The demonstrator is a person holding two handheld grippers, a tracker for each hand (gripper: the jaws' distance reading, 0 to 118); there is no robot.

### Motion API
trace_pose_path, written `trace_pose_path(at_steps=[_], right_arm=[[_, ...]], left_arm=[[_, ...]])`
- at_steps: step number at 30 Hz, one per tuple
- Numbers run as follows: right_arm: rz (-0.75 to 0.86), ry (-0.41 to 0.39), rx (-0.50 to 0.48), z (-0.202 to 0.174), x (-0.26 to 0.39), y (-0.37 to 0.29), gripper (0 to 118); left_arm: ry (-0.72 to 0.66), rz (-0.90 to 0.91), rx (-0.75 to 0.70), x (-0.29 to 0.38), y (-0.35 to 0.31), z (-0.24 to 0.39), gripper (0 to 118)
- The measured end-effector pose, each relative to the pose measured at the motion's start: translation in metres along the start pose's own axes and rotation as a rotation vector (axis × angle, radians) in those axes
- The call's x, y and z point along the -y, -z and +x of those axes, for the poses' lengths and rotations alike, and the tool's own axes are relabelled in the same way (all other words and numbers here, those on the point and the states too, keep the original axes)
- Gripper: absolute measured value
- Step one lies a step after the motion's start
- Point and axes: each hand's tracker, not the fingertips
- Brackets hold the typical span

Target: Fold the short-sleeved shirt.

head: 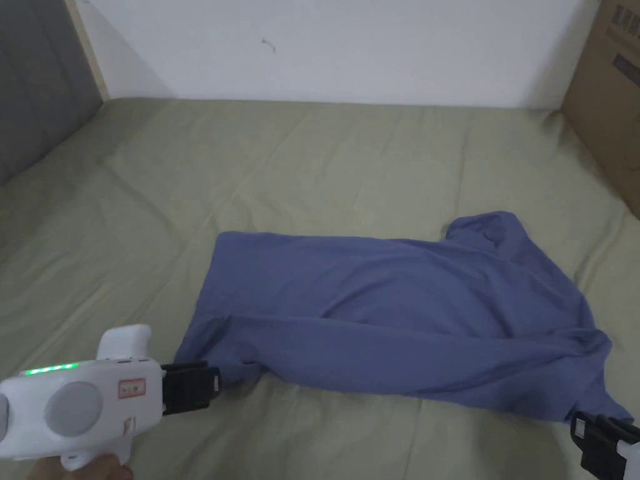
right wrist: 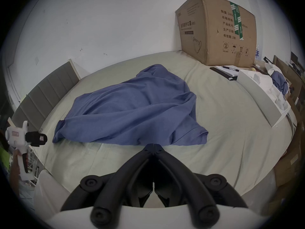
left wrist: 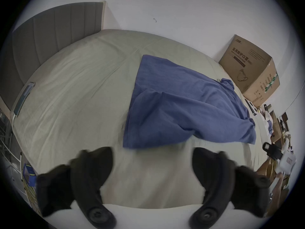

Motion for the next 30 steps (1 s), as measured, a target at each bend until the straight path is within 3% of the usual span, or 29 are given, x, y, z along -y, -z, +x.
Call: trace_pose_path(at_steps=[3,5,6,7,10,12,13,15,16,19,20,26,28,29,30], right_arm=[[-0.006,-0.008,-0.002,0.0,-0.001,0.0,0],[-0.009,-0.015,0.0,0.0,-0.001,0.0,0],[-0.01,-0.014,0.01,0.002,-0.002,0.001,0],[-0.012,-0.01,0.014,0.005,-0.002,0.002,0],[-0.02,0.023,0.041,0.015,0.001,0.006,0],[-0.021,0.053,0.051,0.022,0.003,0.007,0],[-0.026,0.062,0.055,0.026,0.004,0.008,0],[-0.037,0.074,0.071,0.035,0.004,0.012,0],[-0.043,0.073,0.081,0.039,0.003,0.014,7],[-0.077,0.067,0.12,0.055,-0.005,0.029,92],[-0.087,0.076,0.137,0.06,-0.007,0.036,108],[-0.145,0.146,0.19,0.08,-0.02,0.088,109],[-0.183,0.156,0.158,0.075,-0.021,0.102,101],[-0.186,0.149,0.251,0.065,-0.021,0.102,96],[-0.145,0.119,0.273,0.056,-0.02,0.098,91]], left_arm=[[0.022,-0.029,-0.129,-0.015,0.025,-0.003,101],[0.019,-0.076,-0.134,-0.02,0.041,-0.007,98],[-0.004,-0.096,-0.135,-0.02,0.048,-0.007,86],[0.008,-0.096,-0.126,-0.018,0.057,-0.003,64],[0.237,-0.08,-0.248,-0.007,0.064,0.027,43],[0.199,-0.075,-0.225,-0.009,0.062,0.028,12],[0.173,-0.059,-0.238,-0.008,0.064,0.028,5],[0.106,-0.097,-0.19,-0.013,0.067,0.019,3],[0.115,-0.087,-0.186,-0.015,0.065,0.017,3],[0.134,-0.092,-0.165,-0.019,0.059,0.015,3],[0.141,-0.094,-0.158,-0.021,0.058,0.014,3],[0.159,-0.094,-0.155,-0.021,0.049,0.018,3],[0.167,-0.092,-0.16,-0.019,0.048,0.018,3],[0.169,-0.093,-0.162,-0.018,0.048,0.02,3],[0.169,-0.093,-0.163,-0.018,0.048,0.02,3]])
